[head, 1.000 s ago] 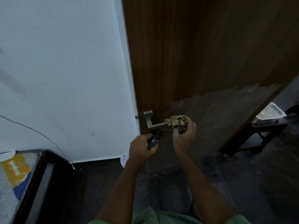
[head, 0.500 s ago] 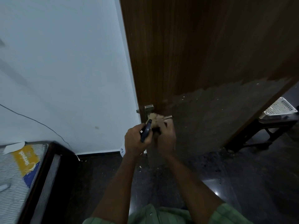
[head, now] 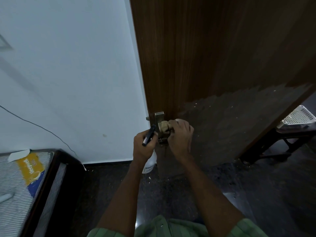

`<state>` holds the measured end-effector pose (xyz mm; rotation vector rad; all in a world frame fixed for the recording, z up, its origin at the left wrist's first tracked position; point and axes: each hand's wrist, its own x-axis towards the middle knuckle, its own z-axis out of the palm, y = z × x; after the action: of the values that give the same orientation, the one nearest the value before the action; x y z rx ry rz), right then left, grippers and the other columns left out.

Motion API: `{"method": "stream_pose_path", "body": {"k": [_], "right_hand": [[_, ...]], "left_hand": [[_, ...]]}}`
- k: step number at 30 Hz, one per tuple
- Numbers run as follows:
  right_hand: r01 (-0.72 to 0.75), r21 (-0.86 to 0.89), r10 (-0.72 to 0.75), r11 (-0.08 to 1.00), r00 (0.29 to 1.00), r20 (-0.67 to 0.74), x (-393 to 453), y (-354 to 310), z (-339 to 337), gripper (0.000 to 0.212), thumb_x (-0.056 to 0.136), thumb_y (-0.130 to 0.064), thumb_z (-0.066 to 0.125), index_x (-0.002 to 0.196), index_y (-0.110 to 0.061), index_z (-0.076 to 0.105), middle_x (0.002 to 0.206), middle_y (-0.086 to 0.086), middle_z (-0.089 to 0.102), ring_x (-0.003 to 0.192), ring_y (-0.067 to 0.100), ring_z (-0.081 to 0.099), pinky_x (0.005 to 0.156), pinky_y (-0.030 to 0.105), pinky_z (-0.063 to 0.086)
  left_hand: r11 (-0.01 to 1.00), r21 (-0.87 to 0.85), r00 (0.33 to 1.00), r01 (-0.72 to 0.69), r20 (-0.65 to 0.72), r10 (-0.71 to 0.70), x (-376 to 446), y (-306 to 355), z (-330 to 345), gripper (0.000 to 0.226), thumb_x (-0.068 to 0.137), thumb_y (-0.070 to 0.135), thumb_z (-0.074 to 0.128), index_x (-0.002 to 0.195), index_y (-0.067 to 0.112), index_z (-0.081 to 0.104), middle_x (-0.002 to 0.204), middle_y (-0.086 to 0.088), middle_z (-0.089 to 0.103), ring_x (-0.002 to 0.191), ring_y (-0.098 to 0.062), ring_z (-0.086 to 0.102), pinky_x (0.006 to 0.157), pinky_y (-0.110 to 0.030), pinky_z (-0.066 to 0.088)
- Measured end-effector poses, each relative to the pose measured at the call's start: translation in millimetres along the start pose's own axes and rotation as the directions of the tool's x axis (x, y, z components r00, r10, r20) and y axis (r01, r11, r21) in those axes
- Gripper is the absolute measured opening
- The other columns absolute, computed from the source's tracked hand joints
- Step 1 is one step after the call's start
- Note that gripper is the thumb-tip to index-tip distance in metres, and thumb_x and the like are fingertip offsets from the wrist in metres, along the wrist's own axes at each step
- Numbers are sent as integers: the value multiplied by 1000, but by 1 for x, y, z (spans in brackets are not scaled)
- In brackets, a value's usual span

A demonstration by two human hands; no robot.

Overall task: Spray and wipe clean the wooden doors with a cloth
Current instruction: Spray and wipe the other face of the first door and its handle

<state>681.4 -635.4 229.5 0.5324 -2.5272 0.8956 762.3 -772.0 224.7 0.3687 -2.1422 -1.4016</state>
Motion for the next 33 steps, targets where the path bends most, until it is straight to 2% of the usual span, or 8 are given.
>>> {"method": "stream_pose_path", "body": {"k": [2, 5, 8, 13, 18, 21, 28, 33], "right_hand": [[-90, 40, 91, 995, 996, -2, 0, -15, 1, 35, 79, -5, 60, 110, -18, 71, 111, 3, 65, 112, 25, 58, 100, 45, 41], [161, 75, -162, 984, 987, 2, -4, -30, 5, 23, 89, -16, 51, 101, -18, 70, 100, 3, 65, 100, 24, 59, 95, 41, 45], [249, 65, -252, 966, 967, 45, 6, -14, -3, 27, 88, -12, 50, 103, -16, 72, 98, 4, 65, 94, 23, 59, 88, 37, 46], [-131, -43, 136, 990, 978, 156, 23, -41, 3, 18, 79, -19, 73, 96, -14, 68, 94, 5, 64, 92, 24, 57, 87, 41, 48], [317, -138, -283, 938, 933, 221, 14, 4, -21, 26, 84, -17, 64, 109, -19, 68, 104, 0, 64, 102, 24, 57, 103, 46, 43], [312, -293, -199, 904, 912, 358, 37, 33, -41, 35, 82, -23, 65, 117, -22, 66, 114, -1, 61, 113, 25, 52, 113, 51, 34], [378, -163, -234, 911, 802, 550, 48, -8, -31, 36, 84, -24, 68, 119, -20, 65, 118, 0, 59, 116, 24, 51, 107, 45, 35], [357, -305, -77, 883, 751, 656, 84, 20, -62, 37, 92, -29, 62, 128, -23, 65, 129, 0, 59, 123, 26, 47, 110, 51, 32]], "left_hand": [[1000, 16, 1000, -21, 3, 21, 1, 3, -1, 25, 98, 31, 62, 79, 18, 71, 67, -3, 69, 60, -20, 64, 57, -32, 54], [997, 62, 999, -39, -6, 39, 2, 6, -5, 19, 98, 27, 63, 82, 20, 72, 69, 3, 69, 66, -17, 65, 59, -17, 51], [997, 61, 999, -38, -26, 39, -1, 1, -12, 28, 97, 35, 61, 78, 17, 71, 66, 3, 68, 62, -20, 63, 58, -31, 55], [996, 83, 999, -22, -46, 26, -6, -1, -8, 39, 95, 40, 57, 74, 8, 69, 62, -7, 63, 56, -28, 58, 55, -51, 51], [997, 64, 997, -31, -65, 35, -7, -2, -15, 40, 94, 40, 58, 71, 9, 67, 60, -6, 62, 55, -29, 58, 55, -50, 50], [996, 75, 997, -46, -51, 50, -6, 3, -10, 38, 95, 39, 57, 72, 10, 67, 60, -4, 61, 54, -26, 56, 52, -44, 49], [996, 64, 996, -58, -68, 63, -4, 22, 6, 24, 94, 42, 60, 79, 24, 67, 62, 19, 58, 57, -10, 58, 54, -15, 42], [995, 59, 996, -80, -28, 81, -10, 29, 12, 22, 92, 43, 59, 74, 31, 62, 56, 16, 55, 50, -13, 53, 50, -19, 38]]}}
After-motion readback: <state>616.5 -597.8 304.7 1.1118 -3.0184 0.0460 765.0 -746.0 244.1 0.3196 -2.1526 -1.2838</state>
